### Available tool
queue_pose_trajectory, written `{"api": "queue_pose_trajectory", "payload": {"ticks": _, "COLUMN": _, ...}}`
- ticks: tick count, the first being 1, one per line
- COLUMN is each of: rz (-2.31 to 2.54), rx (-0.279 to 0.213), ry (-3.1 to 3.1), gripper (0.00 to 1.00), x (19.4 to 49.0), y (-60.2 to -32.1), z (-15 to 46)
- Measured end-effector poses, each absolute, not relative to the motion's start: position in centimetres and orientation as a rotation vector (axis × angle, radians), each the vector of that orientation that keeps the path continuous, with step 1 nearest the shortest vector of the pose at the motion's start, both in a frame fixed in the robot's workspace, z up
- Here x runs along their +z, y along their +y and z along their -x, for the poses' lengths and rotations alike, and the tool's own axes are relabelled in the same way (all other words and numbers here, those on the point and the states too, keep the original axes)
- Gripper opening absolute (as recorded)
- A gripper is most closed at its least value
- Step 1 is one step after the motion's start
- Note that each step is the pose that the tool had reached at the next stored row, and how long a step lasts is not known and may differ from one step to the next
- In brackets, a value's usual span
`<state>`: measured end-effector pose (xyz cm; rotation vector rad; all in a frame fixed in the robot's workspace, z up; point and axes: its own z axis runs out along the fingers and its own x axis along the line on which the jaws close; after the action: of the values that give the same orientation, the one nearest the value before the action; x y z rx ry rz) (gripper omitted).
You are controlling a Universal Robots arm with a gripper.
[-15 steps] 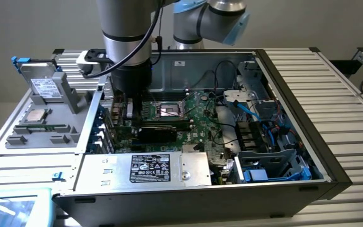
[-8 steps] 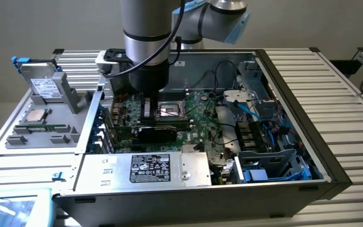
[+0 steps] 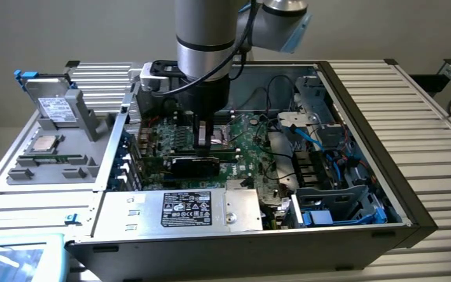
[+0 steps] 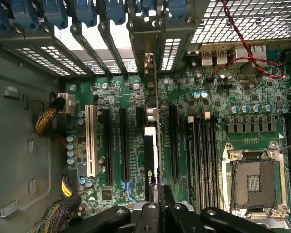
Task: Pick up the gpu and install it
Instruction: 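Press down on the gpu until it lock into place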
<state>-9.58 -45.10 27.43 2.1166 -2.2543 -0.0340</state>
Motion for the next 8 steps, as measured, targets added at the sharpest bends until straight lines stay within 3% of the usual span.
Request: {"api": "queue_pose_trajectory", "payload": {"ticks": 8, "rz": -2.116, "rx": -0.034, "ry": -2.254, "gripper": 0.12, "x": 26.51, "y": -45.11, "z": 9.58}}
